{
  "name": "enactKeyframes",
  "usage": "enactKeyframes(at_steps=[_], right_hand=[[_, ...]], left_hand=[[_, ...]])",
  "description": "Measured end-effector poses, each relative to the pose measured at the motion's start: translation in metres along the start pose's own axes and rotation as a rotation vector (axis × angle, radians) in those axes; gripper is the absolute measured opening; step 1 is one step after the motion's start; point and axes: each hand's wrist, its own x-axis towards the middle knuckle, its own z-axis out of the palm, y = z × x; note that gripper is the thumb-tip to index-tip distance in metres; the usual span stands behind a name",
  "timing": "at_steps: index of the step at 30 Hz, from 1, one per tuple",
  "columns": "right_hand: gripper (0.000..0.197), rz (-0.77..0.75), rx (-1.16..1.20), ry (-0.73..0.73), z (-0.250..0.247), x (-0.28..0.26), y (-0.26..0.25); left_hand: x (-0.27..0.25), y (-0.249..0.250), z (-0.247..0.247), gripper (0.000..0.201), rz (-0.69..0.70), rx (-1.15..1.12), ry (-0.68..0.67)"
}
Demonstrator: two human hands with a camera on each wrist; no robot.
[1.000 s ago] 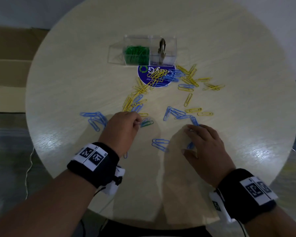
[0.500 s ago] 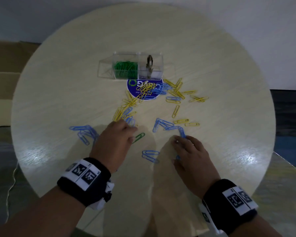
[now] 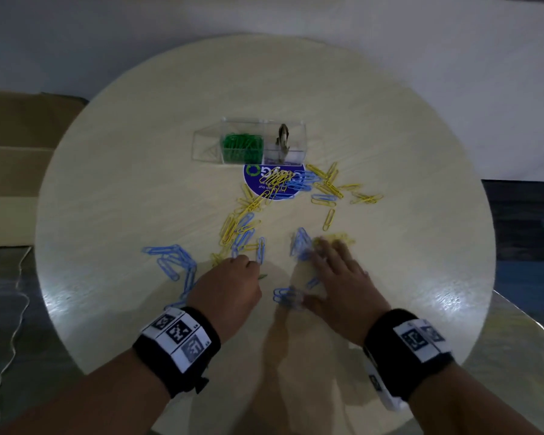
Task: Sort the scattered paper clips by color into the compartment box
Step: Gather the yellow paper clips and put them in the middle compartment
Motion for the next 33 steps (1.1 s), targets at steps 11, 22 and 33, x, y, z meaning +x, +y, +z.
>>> enactKeyframes(at_steps=[11,22,33], right_hand=[[0.089,0.181,0.059,0.129,-0.048,0.099,0.036],[0.071,-0.139,0.114,0.137,-0.028,0.073,0.021],[0.054,-0.147,0.151,0.308,-0.07,0.13,0.03]], left_hand=[[0.024,-0.033,-0.025,0.005,-0.282,-0.483,0.223],[0.124,-0.066,-0.082,0.014,-0.508,-0.532,0.515],[0.134,-0.056,-0.082,0.023,-0.14,-0.193,0.502]])
